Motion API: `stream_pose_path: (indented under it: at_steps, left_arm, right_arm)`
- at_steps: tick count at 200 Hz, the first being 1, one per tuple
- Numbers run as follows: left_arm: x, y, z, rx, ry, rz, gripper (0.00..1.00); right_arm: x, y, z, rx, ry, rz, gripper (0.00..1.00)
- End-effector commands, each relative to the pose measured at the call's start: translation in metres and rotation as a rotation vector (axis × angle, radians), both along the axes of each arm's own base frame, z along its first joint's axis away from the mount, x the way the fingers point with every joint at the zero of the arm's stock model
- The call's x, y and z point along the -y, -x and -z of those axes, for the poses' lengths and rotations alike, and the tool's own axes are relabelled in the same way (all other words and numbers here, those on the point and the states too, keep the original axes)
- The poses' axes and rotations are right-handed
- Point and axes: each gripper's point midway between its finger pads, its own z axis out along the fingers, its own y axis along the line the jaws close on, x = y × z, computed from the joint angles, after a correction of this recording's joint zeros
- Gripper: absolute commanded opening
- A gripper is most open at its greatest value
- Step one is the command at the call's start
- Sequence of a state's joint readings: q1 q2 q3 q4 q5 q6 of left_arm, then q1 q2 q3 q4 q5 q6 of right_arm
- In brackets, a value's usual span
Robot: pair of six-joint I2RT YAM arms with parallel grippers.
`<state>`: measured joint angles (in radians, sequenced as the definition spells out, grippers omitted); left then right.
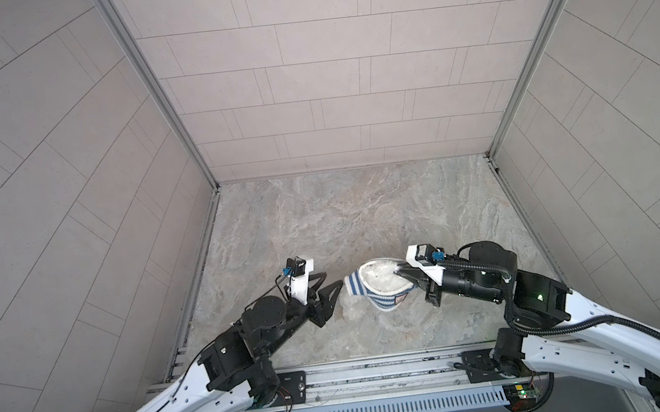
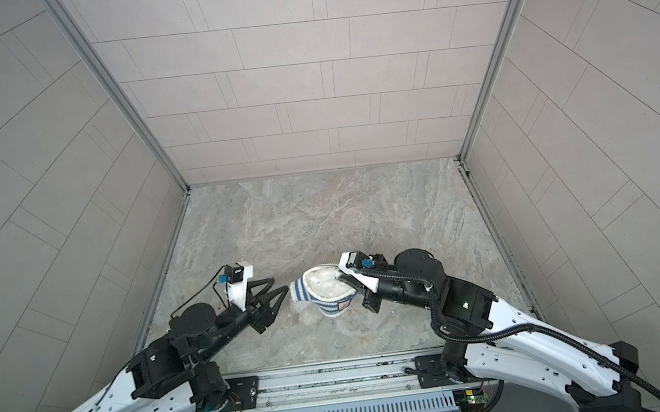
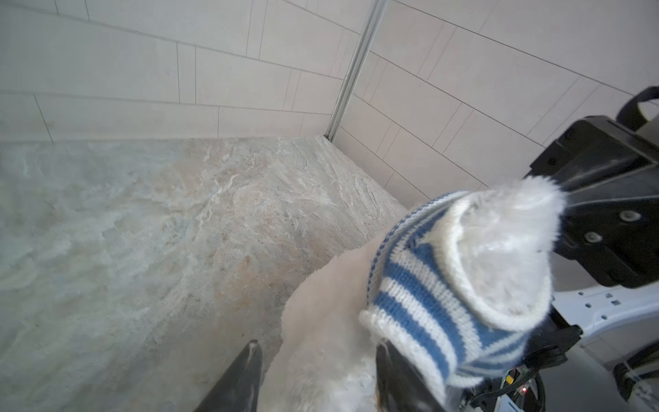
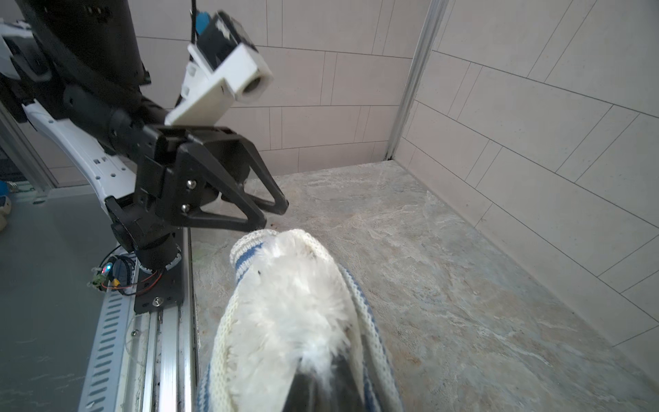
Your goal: Dress the teddy bear
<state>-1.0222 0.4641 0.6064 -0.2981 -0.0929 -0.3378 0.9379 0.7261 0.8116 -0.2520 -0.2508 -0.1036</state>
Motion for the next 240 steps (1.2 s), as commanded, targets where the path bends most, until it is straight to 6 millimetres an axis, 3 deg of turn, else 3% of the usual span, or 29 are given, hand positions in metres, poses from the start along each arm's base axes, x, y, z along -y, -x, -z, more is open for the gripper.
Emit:
stream_pose_path:
  at_steps: [1, 19, 32, 71, 131, 179, 208, 229, 240]
  left_arm:
    - [0.007, 0.038, -0.013, 0.078, -0.176, 0.264, 0.66]
    - [0.022, 0.054, -0.043, 0.138, -0.164, 0.400, 0.80]
    - [0.032, 0.052, -0.053, 0.165, -0.194, 0.428, 0.82]
    - [0.066, 0.042, -0.054, 0.169, -0.328, 0.529, 0.75]
    - [0.090, 0.019, -0.045, 0.151, -0.405, 0.510, 0.65]
    - [0.095, 0.006, -0.033, 0.151, -0.455, 0.472, 0.50]
    - [0.098, 0.006, -0.023, 0.141, -0.468, 0.481, 0.48]
    - [0.097, 0.005, -0.020, 0.144, -0.468, 0.469, 0.35]
    - [0.095, 0.003, -0.020, 0.155, -0.463, 0.448, 0.21]
  right_arm:
    - [0.002, 0.006, -0.008, 0.068, 0.063, -0.045, 0.00]
    - [-0.003, 0.004, -0.007, 0.082, 0.105, -0.066, 0.00]
    - [-0.007, 0.005, -0.007, 0.089, 0.111, -0.086, 0.00]
    - [-0.015, 0.008, -0.017, 0.106, 0.095, -0.135, 0.00]
    - [-0.025, 0.009, -0.016, 0.104, 0.072, -0.166, 0.00]
    - [-0.028, 0.010, -0.021, 0.101, 0.041, -0.168, 0.00]
    - [-0.028, 0.006, -0.023, 0.103, 0.019, -0.145, 0.00]
    - [-0.027, 0.001, -0.026, 0.105, 0.011, -0.112, 0.00]
    - [-0.026, -0.002, -0.027, 0.100, 0.008, -0.093, 0.00]
